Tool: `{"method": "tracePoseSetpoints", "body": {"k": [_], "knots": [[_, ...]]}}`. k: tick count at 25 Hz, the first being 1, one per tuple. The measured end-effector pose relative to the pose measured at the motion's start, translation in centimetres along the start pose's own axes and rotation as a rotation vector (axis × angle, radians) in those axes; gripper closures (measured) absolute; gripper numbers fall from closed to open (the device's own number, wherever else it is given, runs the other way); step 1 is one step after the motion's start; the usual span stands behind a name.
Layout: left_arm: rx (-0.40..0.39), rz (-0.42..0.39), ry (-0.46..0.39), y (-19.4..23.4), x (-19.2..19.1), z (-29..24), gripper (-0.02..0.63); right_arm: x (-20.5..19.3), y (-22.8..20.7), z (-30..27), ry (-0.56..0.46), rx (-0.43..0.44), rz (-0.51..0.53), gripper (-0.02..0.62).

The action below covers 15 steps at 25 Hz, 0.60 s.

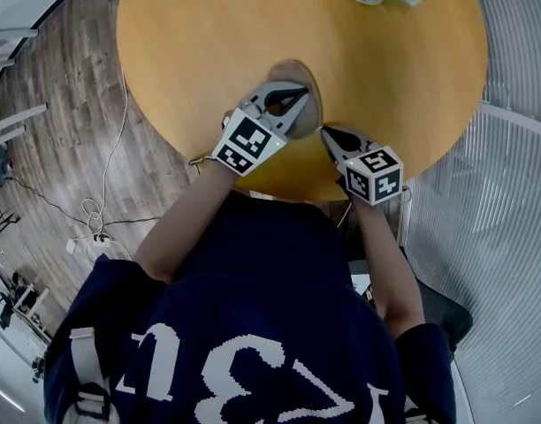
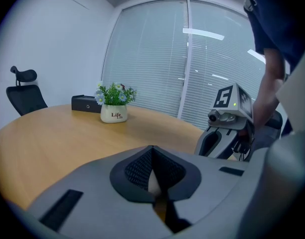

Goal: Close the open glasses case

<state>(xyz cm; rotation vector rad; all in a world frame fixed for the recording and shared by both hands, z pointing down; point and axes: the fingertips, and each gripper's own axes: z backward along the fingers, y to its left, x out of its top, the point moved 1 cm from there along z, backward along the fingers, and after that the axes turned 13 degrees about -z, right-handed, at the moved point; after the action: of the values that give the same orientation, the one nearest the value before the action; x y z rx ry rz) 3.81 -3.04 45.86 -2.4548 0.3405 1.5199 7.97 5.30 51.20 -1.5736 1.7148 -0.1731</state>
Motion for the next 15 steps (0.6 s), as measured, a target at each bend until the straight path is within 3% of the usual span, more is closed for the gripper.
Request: {"method": "tracePoseSetpoints", "body": {"k": [2,5,7,10,14,15], "knots": [[-0.001,0.004,-0.001,-0.1,0.1,-0.2,0.594,0.3,-0.6,0.4,-0.008,-0.019,-0.018,0.574],[-0.005,0.008,-0.005,-0.4,0.4,-0.7,0.594,0.7,-2.3,1.0,-0.057,-0.01,-0.152,0.574],[-0.004,0.016,-0.008,-0.7,0.5,-0.8,0.594,0.7,-2.7,1.4,-0.053,0.007,-0.174,0.574],[-0.019,0.018,-0.029,-0.6,0.6,-0.6,0.592,0.6,-2.0,1.5,-0.003,0.024,-0.042,0.573],[-0.027,-0.006,-0.049,-0.3,0.6,-0.7,0.592,1.2,-1.0,1.6,0.028,0.144,0.081,0.563],[-0.024,-0.017,-0.049,-0.3,0.7,-0.8,0.592,1.2,-1.0,1.4,0.057,0.154,0.115,0.498]]}}
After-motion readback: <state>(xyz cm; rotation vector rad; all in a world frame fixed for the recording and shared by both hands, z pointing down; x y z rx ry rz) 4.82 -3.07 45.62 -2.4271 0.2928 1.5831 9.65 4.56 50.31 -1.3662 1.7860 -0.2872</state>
